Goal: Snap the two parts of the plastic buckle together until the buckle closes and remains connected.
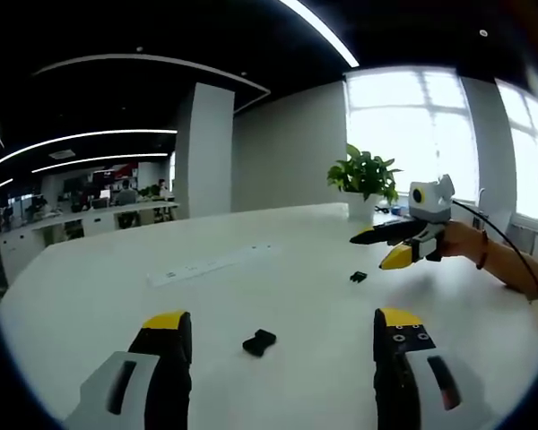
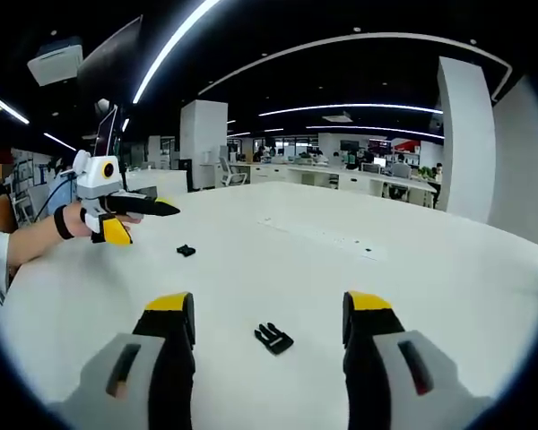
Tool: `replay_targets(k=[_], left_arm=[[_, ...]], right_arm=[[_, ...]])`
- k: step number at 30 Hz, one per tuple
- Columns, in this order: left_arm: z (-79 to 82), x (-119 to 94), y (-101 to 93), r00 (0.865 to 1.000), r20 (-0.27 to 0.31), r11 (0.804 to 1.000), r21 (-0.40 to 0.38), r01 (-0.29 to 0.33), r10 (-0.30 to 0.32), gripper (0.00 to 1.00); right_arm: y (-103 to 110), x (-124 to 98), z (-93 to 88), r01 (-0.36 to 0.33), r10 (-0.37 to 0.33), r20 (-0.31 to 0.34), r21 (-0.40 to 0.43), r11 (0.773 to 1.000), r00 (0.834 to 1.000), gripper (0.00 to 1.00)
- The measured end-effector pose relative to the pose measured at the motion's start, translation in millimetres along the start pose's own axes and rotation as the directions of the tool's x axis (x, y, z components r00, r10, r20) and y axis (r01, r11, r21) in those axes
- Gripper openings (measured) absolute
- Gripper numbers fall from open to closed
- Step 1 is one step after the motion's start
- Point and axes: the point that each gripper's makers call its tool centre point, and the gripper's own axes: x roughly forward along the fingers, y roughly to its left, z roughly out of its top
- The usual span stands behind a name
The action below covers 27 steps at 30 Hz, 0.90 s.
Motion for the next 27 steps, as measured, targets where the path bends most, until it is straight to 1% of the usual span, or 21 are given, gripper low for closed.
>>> replay_targets(k=[5, 11, 15, 20, 27], left_arm=[[-3.4, 0.0, 2.3, 1.000, -0.009, 1.000, -0.007, -0.003, 0.003, 0.84], [-9.2, 0.9, 4.3, 1.000, -0.027, 1.000, 0.007, -0.013, 0.013, 0.83], [-6.5, -0.1, 6.4, 1.000, -0.008, 1.000, 0.007, -0.022, 0.022, 0.81], [-10.2, 0.3, 11.9, 0.999, -0.019, 0.999, 0.008, -0.038, 0.038, 0.81], [-13.0, 0.6, 15.7, 0.999, -0.025, 0.999, -0.003, -0.041, 0.041, 0.81]], right_arm=[[-0.5, 1.7, -4.2, -0.004, 0.004, -0.016, -0.005, 1.000, 1.000, 0.66], [-1.6, 2.3, -7.7, -0.009, 0.009, -0.026, -0.009, 1.000, 1.000, 0.66], [-2.6, 2.9, -11.1, -0.009, 0.009, -0.035, -0.010, 1.000, 0.999, 0.65], [-4.0, 3.0, -15.1, -0.007, 0.007, -0.046, -0.013, 1.000, 0.999, 0.65], [-3.8, 4.3, -22.1, -0.010, 0.009, -0.069, -0.013, 1.000, 0.998, 0.65]])
